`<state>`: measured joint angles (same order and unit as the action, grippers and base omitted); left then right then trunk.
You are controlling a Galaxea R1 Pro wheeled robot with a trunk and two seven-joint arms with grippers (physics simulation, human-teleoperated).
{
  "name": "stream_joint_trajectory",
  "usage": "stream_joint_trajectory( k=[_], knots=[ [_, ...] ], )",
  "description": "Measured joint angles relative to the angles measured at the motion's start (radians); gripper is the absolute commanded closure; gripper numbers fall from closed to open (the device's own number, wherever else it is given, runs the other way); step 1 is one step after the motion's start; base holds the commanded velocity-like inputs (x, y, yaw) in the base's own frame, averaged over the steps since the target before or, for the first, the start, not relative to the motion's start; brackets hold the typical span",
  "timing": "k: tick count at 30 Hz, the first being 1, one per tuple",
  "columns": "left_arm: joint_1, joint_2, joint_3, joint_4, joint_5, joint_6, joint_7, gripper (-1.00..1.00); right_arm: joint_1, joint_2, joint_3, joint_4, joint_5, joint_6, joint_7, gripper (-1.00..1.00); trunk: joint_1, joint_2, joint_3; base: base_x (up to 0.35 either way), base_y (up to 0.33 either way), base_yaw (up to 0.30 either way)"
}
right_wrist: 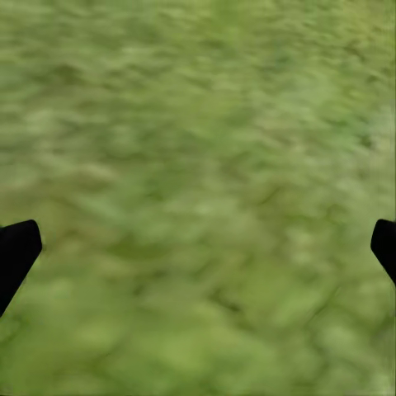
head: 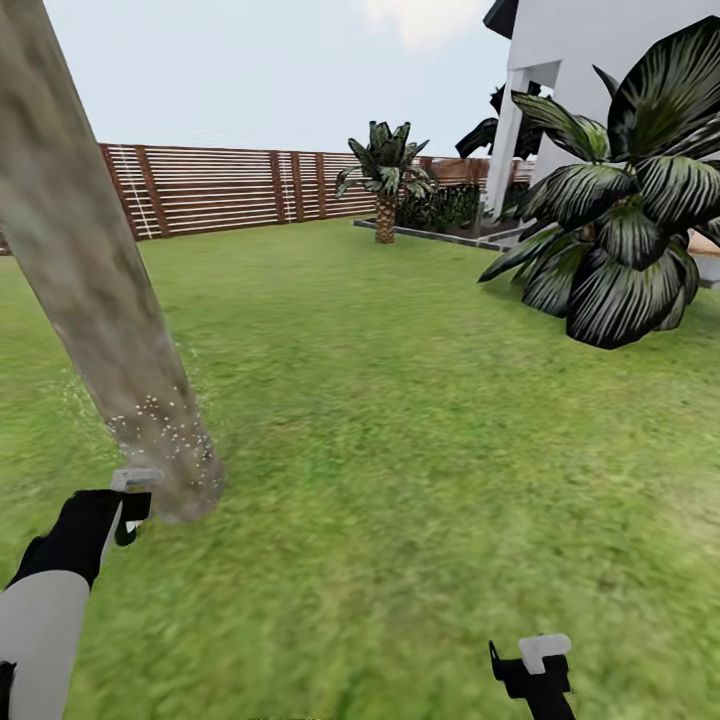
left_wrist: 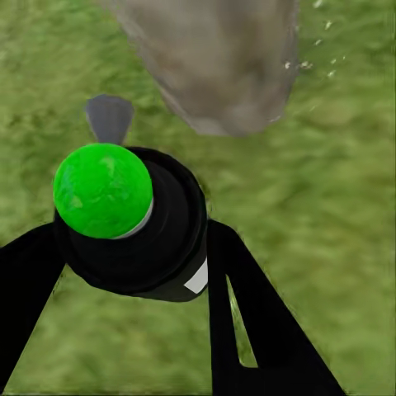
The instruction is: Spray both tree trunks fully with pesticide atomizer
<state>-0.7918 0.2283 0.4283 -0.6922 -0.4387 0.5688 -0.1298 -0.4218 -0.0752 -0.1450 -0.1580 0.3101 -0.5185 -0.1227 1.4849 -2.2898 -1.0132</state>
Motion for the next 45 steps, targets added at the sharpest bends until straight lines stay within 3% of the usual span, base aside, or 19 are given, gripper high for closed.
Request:
stream_joint_trajectory(
  k=[4, 10, 12, 14, 16, 17, 19, 21, 23, 25, 26, 27, 29, 32, 33, 36, 40, 45],
  knots=[
    [0.03, 0.001, 0.0, -0.002, 0.004, -0.003, 0.002, 1.0, 0.0, 0.0, 0.001, 0.0, 0.0, 0.0, 0.0, -1.0, 0.0, 0.0, 0.0, -0.027, 0.0, 0.244],
    [0.034, -0.023, -0.005, 0.031, 0.012, -0.008, -0.018, 1.0, 0.0, -0.001, -0.002, -0.001, 0.0, 0.0, -0.002, -1.0, 0.0, 0.0, 0.0, -0.312, 0.0, 0.015],
    [0.046, -0.044, -0.028, 0.084, 0.01, -0.101, -0.116, 1.0, 0.0, 0.001, -0.001, -0.006, 0.003, 0.009, 0.002, -1.0, 0.0, 0.0, 0.0, -0.337, 0.0, 0.0],
    [0.074, -0.035, -0.111, 0.114, -0.014, -0.211, -0.269, 1.0, 0.0, 0.001, 0.002, -0.04, 0.008, 0.039, 0.006, -1.0, 0.0, 0.0, 0.0, -0.337, 0.0, 0.0],
    [0.1, -0.03, -0.165, 0.121, -0.046, -0.295, -0.378, 1.0, 0.0, 0.002, 0.041, -0.132, 0.061, 0.107, 0.027, -1.0, 0.0, 0.0, 0.0, -0.334, 0.0, 0.0],
    [0.107, -0.028, -0.191, 0.122, -0.077, -0.331, -0.439, 1.0, 0.0, 0.005, 0.073, -0.188, 0.101, 0.151, 0.074, -1.0, 0.0, 0.0, 0.0, -0.289, 0.0, 0.0],
    [0.113, -0.022, -0.254, 0.124, -0.202, -0.411, -0.616, 1.0, -0.004, 0.01, 0.115, -0.296, 0.153, 0.223, 0.296, -1.0, 0.0, 0.0, 0.0, -0.165, 0.0, 0.0],
    [0.114, -0.023, -0.279, 0.124, -0.302, -0.467, -0.753, 1.0, -0.022, 0.01, 0.124, -0.349, 0.167, 0.243, 0.514, -1.0, 0.0, 0.0, 0.0, -0.045, 0.0, 0.0],
    [0.111, -0.024, -0.285, 0.122, -0.367, -0.489, -0.867, 1.0, -0.052, 0.006, 0.13, -0.371, 0.185, 0.248, 0.682, -1.0, 0.0, 0.0, 0.0, -0.012, 0.0, 0.0],
    [0.107, -0.03, -0.299, 0.115, -0.416, -0.496, -0.984, 1.0, -0.072, 0.005, 0.144, -0.379, 0.286, 0.249, 0.792, -1.0, 0.0, 0.0, 0.0, -0.003, 0.0, 0.0],
    [0.106, -0.035, -0.327, 0.111, -0.44, -0.498, -1.045, 1.0, -0.08, 0.006, 0.148, -0.386, 0.347, 0.249, 0.829, -1.0, 0.0, 0.0, 0.0, 0.0, 0.0, 0.0],
    [0.105, -0.047, -0.392, 0.108, -0.455, -0.499, -1.085, 1.0, -0.085, 0.012, 0.152, -0.397, 0.384, 0.249, 0.895, -1.0, 0.0, 0.0, 0.0, 0.0, 0.0, 0.0],
    [0.105, -0.057, -0.417, 0.108, -0.459, -0.498, -1.093, 1.0, -0.087, 0.021, 0.152, -0.4, 0.392, 0.249, 0.927, -1.0, 0.0, 0.0, 0.0, 0.0, 0.0, 0.0],
    [0.105, -0.079, -0.429, 0.108, -0.461, -0.5, -1.089, 1.0, -0.087, 0.055, 0.154, -0.402, 0.397, 0.249, 0.939, -1.0, 0.0, 0.0, 0.0, 0.0, 0.0, 0.0],
    [0.105, -0.089, -0.442, 0.109, -0.461, -0.5, -1.089, 1.0, -0.087, 0.061, 0.154, -0.402, 0.398, 0.248, 0.943, 1.0, 0.0, 0.0, 0.0, 0.0, 0.0, 0.0],
    [0.105, -0.114, -0.511, 0.109, -0.461, -0.498, -1.088, 1.0, -0.089, 0.076, 0.154, -0.41, 0.399, 0.249, 0.969, 1.0, 0.0, 0.0, 0.0, 0.0, 0.0, 0.0],
    [0.105, -0.147, -0.543, 0.109, -0.462, -0.498, -1.085, 1.0, -0.09, 0.101, 0.154, -0.465, 0.398, 0.25, 1.054, 1.0, 0.0, 0.0, 0.0, 0.0, 0.0, 0.0],
    [0.106, -0.189, -0.6, 0.112, -0.465, -0.497, -1.081, 1.0, -0.09, 0.149, 0.156, -0.493, 0.399, 0.25, 1.076, 1.0, 0.0, 0.0, 0.0, 0.0, 0.0, 0.0]
  ],
)
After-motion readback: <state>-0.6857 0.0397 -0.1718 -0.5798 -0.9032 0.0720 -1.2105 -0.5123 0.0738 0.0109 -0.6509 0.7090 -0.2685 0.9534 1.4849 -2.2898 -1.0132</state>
